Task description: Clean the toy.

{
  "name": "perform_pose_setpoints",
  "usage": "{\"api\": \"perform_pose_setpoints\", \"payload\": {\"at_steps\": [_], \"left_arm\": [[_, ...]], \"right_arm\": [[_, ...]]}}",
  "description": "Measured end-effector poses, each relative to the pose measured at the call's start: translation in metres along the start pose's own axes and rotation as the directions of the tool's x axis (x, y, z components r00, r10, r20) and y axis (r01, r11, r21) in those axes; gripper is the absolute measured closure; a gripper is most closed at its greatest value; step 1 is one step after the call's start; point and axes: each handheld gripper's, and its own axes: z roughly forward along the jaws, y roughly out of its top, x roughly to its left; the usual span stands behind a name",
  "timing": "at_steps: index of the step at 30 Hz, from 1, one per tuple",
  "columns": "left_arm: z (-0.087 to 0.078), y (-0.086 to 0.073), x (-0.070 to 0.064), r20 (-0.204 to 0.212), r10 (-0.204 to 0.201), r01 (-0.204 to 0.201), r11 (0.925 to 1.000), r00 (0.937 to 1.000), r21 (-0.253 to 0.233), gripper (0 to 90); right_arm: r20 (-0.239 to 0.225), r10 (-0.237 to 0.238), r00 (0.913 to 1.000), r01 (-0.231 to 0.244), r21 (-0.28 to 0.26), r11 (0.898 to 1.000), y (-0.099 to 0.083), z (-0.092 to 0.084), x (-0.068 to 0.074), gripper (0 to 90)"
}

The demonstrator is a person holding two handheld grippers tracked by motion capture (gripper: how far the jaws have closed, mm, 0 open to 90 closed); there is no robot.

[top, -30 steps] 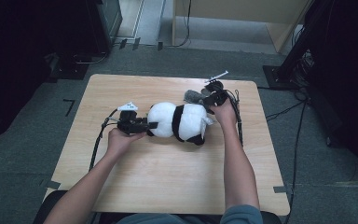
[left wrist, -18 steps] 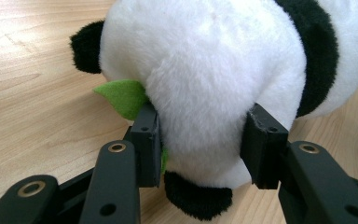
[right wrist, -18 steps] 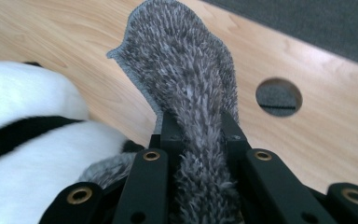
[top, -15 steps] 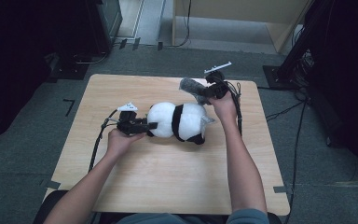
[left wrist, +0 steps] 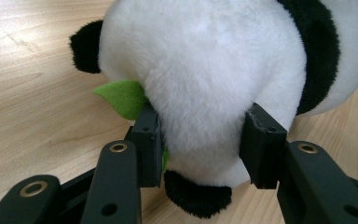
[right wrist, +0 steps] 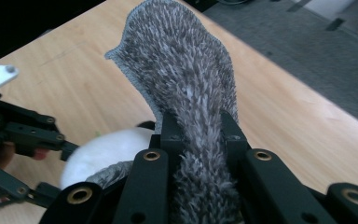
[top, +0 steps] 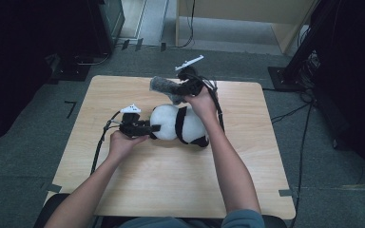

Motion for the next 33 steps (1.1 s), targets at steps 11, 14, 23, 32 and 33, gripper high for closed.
{"api": "perform_pose_setpoints", "payload": {"at_steps": [11, 14, 23, 32, 33], "left_arm": [[0.000, 0.001, -0.001, -0.005, -0.007, 0.007, 0.9999, 1.0000, 0.010, 55.9], [0.000, 0.000, -0.001, -0.004, -0.010, 0.010, 0.9999, 0.9999, 0.009, 55.9], [0.000, 0.001, -0.001, -0.002, -0.011, 0.011, 0.9999, 0.9999, 0.008, 55.9], [0.000, 0.001, -0.001, 0.004, -0.027, 0.027, 0.9996, 0.9996, 0.009, 56.0], [0.000, 0.001, -0.001, 0.007, -0.029, 0.029, 0.9995, 0.9996, 0.009, 56.0]], "right_arm": [[-0.009, 0.021, 0.9997, -0.020, 0.099, 0.995, -0.020, 0.032, -0.007, 78.2], [0.020, 0.033, 0.9992, -0.035, 0.121, 0.992, -0.027, 0.030, -0.018, 78.1], [0.080, 0.101, 0.9916, -0.110, 0.114, 0.987, -0.044, 0.011, -0.050, 78.0], [0.150, 0.158, 0.9760, -0.171, 0.082, 0.982, -0.074, -0.011, -0.081, 77.8], [0.156, 0.180, 0.9711, -0.195, 0.085, 0.977, -0.079, -0.012, -0.085, 77.8]]}}
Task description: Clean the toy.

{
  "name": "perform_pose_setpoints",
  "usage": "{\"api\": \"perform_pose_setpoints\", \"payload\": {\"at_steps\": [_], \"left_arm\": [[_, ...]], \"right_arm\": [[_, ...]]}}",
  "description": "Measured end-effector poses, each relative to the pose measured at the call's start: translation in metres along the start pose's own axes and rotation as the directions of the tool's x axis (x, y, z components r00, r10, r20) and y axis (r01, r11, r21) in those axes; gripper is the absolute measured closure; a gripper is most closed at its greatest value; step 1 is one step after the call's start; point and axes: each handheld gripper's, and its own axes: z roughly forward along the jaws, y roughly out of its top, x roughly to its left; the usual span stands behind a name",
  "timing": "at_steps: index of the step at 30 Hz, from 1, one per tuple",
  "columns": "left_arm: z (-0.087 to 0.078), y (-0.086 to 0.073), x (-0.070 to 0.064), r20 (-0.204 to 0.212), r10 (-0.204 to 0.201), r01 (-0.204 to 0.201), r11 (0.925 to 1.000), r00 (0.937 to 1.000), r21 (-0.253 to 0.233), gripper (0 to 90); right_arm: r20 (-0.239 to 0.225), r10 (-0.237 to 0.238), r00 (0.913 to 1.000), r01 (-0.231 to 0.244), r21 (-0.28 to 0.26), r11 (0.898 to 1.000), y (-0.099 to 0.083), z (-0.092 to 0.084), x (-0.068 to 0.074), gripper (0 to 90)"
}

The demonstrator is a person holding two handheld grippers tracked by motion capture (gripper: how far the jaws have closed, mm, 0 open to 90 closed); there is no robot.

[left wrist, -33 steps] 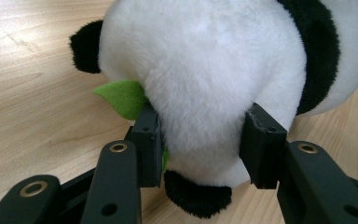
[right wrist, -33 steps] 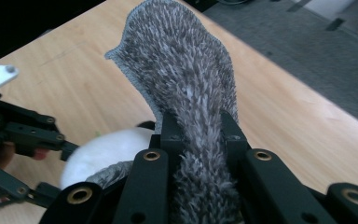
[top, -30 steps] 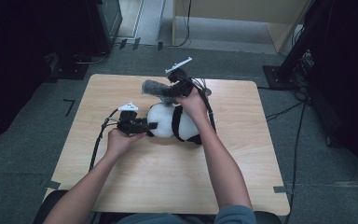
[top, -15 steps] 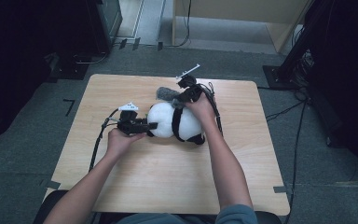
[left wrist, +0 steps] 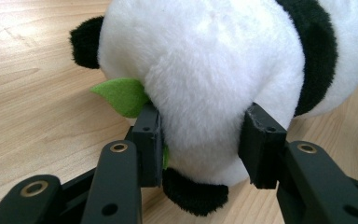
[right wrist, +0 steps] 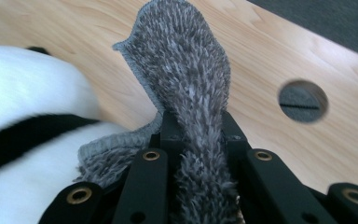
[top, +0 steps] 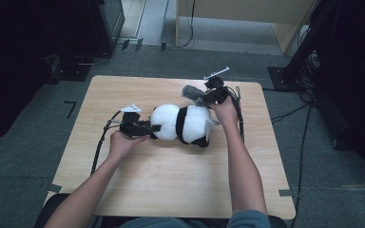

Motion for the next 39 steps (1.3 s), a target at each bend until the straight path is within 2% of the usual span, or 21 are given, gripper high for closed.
{"api": "perform_pose_setpoints", "payload": {"at_steps": [1, 3, 5, 6, 10, 13, 15, 17, 19, 21, 23, 25, 30, 35, 39], "left_arm": [[0.000, 0.000, 0.000, 0.001, 0.000, 0.000, 1.0000, 1.0000, 0.002, 56.0], [0.000, 0.000, 0.001, 0.002, -0.001, 0.001, 1.0000, 1.0000, 0.002, 56.0], [0.000, 0.000, 0.001, 0.003, -0.002, 0.002, 1.0000, 1.0000, 0.000, 56.0], [0.000, 0.000, 0.001, 0.005, -0.004, 0.004, 1.0000, 1.0000, -0.002, 56.0], [0.000, -0.001, 0.002, 0.016, -0.006, 0.006, 0.9999, 0.9999, -0.011, 55.9], [0.000, -0.002, 0.003, 0.021, -0.001, 0.001, 0.9999, 0.9998, -0.014, 55.7], [0.000, -0.002, 0.003, 0.022, 0.000, 0.000, 0.9999, 0.9998, -0.014, 55.9], [0.000, -0.002, 0.003, 0.023, -0.004, 0.004, 0.9999, 0.9997, -0.016, 56.0], [-0.001, -0.002, 0.003, 0.023, -0.001, 0.001, 0.9998, 0.9997, -0.018, 56.2], [-0.001, -0.002, 0.003, 0.024, 0.002, -0.001, 0.9998, 0.9997, -0.019, 56.2], [-0.001, -0.002, 0.003, 0.026, 0.003, -0.002, 0.9997, 0.9996, -0.023, 56.2], [-0.001, -0.002, 0.003, 0.028, -0.001, 0.001, 0.9997, 0.9996, -0.025, 56.4], [-0.002, -0.001, 0.002, 0.027, 0.000, 0.001, 0.9997, 0.9996, -0.025, 56.8], [-0.002, -0.001, 0.002, 0.024, 0.001, -0.001, 0.9997, 0.9997, -0.023, 57.2], [-0.002, -0.001, 0.001, 0.022, 0.000, 0.001, 0.9997, 0.9998, -0.023, 57.7]], "right_arm": [[0.007, 0.019, 0.9998, -0.019, 0.012, 1.000, -0.004, 0.001, -0.005, 77.8], [0.042, 0.011, 0.9991, -0.012, 0.014, 1.000, -0.015, 0.003, -0.012, 77.8], [0.048, 0.030, 0.9984, -0.032, 0.041, 0.999, -0.025, 0.007, -0.019, 77.8], [0.051, 0.036, 0.9981, -0.037, 0.032, 0.999, -0.030, 0.009, -0.021, 77.8], [0.028, 0.089, 0.9957, -0.089, 0.013, 0.996, -0.046, 0.013, -0.029, 77.8], [0.004, 0.137, 0.9905, -0.137, -0.010, 0.991, -0.050, 0.011, -0.030, 77.8], [0.002, 0.140, 0.9902, -0.140, -0.016, 0.990, -0.050, 0.007, -0.030, 77.9], [0.010, 0.134, 0.9909, -0.134, -0.031, 0.991, -0.047, 0.000, -0.030, 77.9], [0.021, 0.126, 0.9919, -0.124, -0.077, 0.989, -0.044, -0.009, -0.031, 77.9], [0.023, 0.125, 0.9919, -0.120, -0.136, 0.983, -0.041, -0.020, -0.029, 77.8], [0.028, 0.098, 0.9948, -0.092, -0.151, 0.984, -0.036, -0.029, -0.024, 77.8], [0.034, 0.050, 0.9982, -0.044, -0.178, 0.983, -0.028, -0.040, -0.014, 77.8], [0.017, -0.021, 0.9996, 0.025, -0.208, 0.978, -0.005, -0.058, 0.012, 77.8], [-0.007, -0.086, 0.9962, 0.083, -0.184, 0.979, 0.010, -0.052, 0.042, 77.8], [-0.034, -0.111, 0.9932, 0.105, -0.153, 0.983, 0.017, -0.043, 0.062, 77.8]]}}
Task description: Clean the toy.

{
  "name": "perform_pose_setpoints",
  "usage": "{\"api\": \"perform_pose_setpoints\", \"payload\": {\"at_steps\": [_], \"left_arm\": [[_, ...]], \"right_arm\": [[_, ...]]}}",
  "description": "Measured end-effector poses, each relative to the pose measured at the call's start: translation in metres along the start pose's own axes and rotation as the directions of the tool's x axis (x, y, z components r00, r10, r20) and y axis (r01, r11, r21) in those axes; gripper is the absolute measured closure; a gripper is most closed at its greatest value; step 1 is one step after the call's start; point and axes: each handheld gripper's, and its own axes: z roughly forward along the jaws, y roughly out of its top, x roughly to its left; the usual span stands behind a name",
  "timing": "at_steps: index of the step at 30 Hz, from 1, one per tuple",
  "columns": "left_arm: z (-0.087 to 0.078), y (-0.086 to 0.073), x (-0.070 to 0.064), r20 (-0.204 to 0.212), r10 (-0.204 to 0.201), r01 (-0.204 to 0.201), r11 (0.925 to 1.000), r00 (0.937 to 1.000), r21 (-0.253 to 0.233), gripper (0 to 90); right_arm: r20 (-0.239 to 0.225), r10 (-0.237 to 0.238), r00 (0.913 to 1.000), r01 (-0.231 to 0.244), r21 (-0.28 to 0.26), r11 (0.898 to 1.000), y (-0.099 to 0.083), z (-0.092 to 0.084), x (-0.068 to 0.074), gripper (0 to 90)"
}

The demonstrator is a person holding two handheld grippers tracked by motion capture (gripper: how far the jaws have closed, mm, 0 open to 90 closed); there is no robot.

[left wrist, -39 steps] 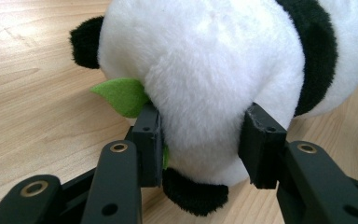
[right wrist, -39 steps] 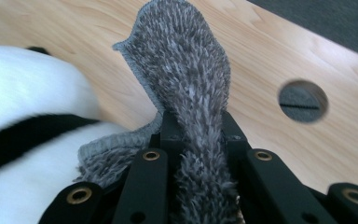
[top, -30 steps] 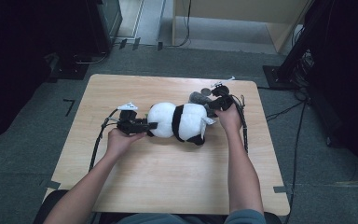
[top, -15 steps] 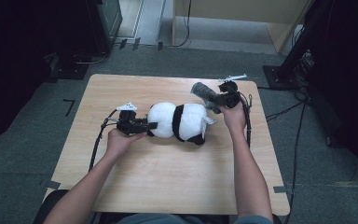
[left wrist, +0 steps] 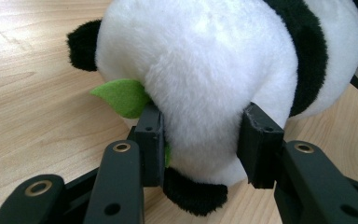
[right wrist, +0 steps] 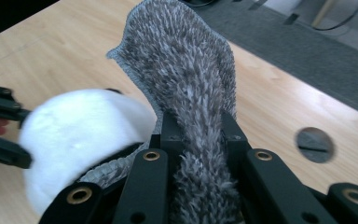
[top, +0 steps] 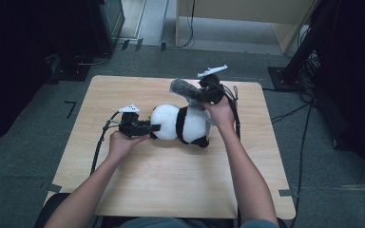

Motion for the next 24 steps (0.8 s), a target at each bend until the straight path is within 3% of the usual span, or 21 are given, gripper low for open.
{"api": "perform_pose_setpoints", "payload": {"at_steps": [9, 14, 18, 24], "left_arm": [[-0.001, 0.001, -0.003, -0.016, 0.009, -0.009, 0.9999, 0.9998, -0.007, 58.5], [-0.001, 0.000, -0.003, -0.024, 0.006, -0.006, 0.9999, 0.9997, -0.010, 58.7], [0.000, 0.000, -0.003, -0.028, 0.005, -0.005, 1.0000, 0.9996, -0.004, 58.8], [0.000, 0.000, -0.003, -0.032, 0.010, -0.010, 1.0000, 0.9995, 0.001, 59.1]], "right_arm": [[-0.056, -0.077, 0.9954, 0.080, 0.044, 0.996, 0.012, 0.021, 0.044, 77.7], [-0.077, -0.115, 0.9904, 0.121, 0.085, 0.989, 0.008, 0.034, 0.066, 77.7], [-0.087, -0.112, 0.9899, 0.119, 0.086, 0.989, 0.000, 0.040, 0.067, 77.5], [-0.063, -0.097, 0.9933, 0.103, 0.101, 0.990, -0.011, 0.036, 0.054, 77.0]]}}
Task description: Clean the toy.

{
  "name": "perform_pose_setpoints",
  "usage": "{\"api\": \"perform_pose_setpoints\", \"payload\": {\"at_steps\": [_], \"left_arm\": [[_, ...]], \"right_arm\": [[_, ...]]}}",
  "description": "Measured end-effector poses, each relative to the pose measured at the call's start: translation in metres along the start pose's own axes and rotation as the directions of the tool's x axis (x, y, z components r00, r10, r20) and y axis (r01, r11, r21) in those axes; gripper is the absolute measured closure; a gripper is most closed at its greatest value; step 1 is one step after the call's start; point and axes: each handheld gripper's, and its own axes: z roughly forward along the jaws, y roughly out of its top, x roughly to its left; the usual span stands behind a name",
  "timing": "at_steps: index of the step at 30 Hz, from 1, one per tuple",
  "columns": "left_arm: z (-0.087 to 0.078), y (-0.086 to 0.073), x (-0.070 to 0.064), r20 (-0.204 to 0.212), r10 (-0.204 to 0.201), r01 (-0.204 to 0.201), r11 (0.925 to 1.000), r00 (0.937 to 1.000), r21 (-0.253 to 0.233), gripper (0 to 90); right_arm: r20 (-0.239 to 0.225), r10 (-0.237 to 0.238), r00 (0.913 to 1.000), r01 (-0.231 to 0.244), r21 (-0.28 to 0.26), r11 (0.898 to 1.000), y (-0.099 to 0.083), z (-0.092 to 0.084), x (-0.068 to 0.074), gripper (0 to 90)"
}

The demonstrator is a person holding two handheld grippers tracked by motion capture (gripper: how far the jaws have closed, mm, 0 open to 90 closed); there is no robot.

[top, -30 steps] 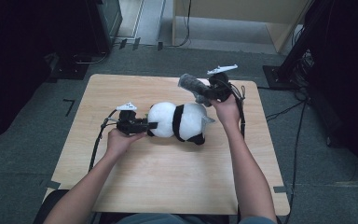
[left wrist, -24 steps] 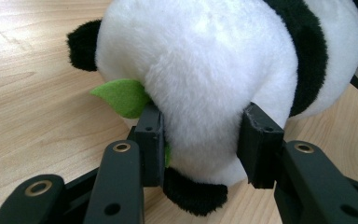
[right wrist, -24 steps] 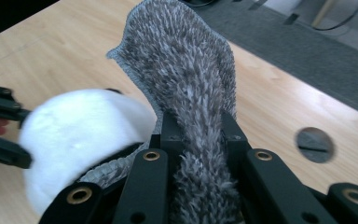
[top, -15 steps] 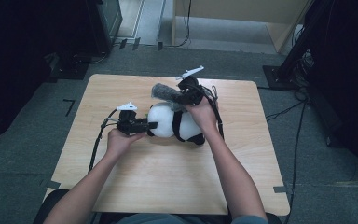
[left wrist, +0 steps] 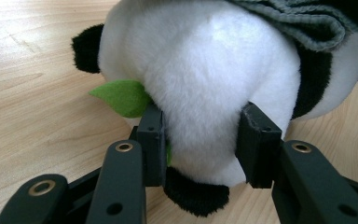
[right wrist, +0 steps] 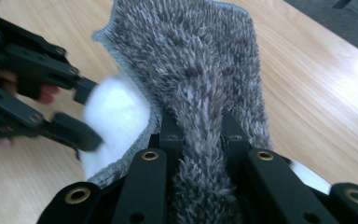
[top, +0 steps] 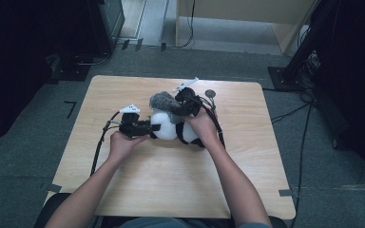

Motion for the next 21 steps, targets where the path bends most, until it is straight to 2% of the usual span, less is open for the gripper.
{"api": "perform_pose_setpoints", "payload": {"at_steps": [12, 19, 21], "left_arm": [[0.000, 0.001, 0.000, 0.006, -0.004, 0.004, 1.0000, 1.0000, 0.001, 59.6], [0.000, 0.001, 0.001, 0.017, -0.015, 0.015, 0.9999, 0.9997, -0.004, 59.7], [0.000, 0.001, 0.002, 0.019, -0.014, 0.014, 0.9999, 0.9997, -0.003, 59.7]], "right_arm": [[0.046, 0.075, 0.9961, -0.074, -0.015, 0.997, -0.019, -0.028, -0.034, 77.3], [0.079, 0.149, 0.9857, -0.146, -0.038, 0.988, -0.034, -0.045, -0.058, 77.4], [0.098, 0.154, 0.9833, -0.150, -0.041, 0.988, -0.039, -0.048, -0.063, 77.3]]}}
